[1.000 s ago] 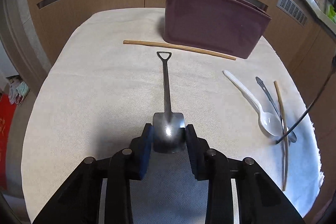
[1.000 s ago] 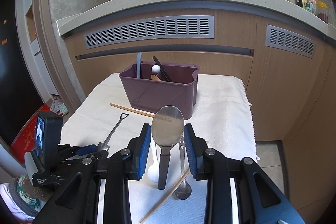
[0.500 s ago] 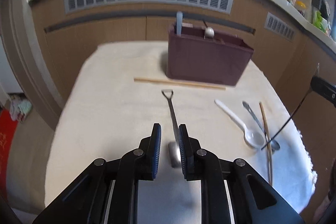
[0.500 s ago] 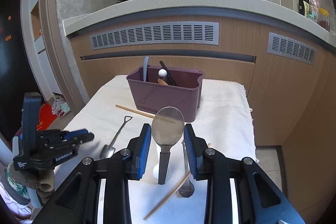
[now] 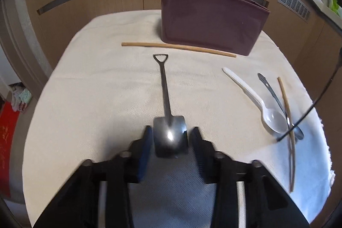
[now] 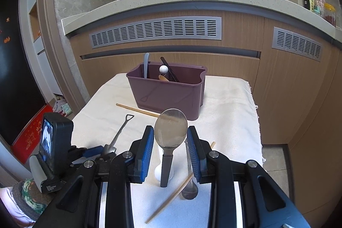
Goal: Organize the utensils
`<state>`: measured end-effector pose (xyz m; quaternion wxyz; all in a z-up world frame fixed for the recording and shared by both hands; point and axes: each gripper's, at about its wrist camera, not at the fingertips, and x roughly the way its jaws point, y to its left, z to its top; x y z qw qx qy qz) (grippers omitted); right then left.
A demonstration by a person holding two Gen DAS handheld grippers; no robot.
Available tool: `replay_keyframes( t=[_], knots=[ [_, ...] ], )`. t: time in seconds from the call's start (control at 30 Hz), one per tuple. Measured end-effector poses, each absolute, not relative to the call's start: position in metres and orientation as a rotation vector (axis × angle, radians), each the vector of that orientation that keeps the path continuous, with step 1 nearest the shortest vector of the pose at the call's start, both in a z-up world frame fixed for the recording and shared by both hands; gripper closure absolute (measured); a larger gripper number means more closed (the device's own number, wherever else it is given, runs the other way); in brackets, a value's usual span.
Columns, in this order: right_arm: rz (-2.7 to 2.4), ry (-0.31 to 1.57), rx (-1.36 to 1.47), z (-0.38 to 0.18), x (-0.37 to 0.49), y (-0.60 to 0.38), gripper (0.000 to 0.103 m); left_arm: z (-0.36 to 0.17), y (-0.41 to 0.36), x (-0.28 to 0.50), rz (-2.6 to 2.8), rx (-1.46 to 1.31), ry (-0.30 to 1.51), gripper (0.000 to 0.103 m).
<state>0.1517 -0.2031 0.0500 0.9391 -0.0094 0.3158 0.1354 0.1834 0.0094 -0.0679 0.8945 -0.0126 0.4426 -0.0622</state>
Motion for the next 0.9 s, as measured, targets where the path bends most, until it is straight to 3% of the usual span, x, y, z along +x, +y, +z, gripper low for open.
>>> replay_keyframes(
  t=[0.23,0.27,0.3,0.47,0.67,0.73,0.9],
  knots=[
    [0.274,0.639,-0.014,0.052,0.152,-0.203,0.074,-0.036,0.013,0.165,-0.148,0.004,0.800,0.071],
    [0.276,0.636,-0.016,0.053,0.151,-0.202,0.074,-0.028,0.013,0.162,-0.144,0.019,0.772,0.081],
    [0.279,0.633,-0.019,0.054,0.150,-0.201,0.074,-0.023,0.013,0.160,-0.145,0.030,0.755,0.083],
    [0.278,0.616,-0.032,0.059,0.144,-0.200,0.074,-0.008,0.021,0.160,-0.146,0.025,0.710,0.083],
    [0.265,0.626,-0.032,0.057,0.148,-0.202,0.074,-0.022,0.040,0.177,-0.208,-0.056,0.814,0.078],
    [0.266,0.632,-0.027,0.056,0.150,-0.202,0.074,-0.031,0.038,0.188,-0.268,-0.074,0.901,0.073],
    [0.271,0.633,-0.033,0.055,0.150,-0.202,0.074,-0.052,0.034,0.232,-0.328,-0.136,1.149,0.072]
  ],
)
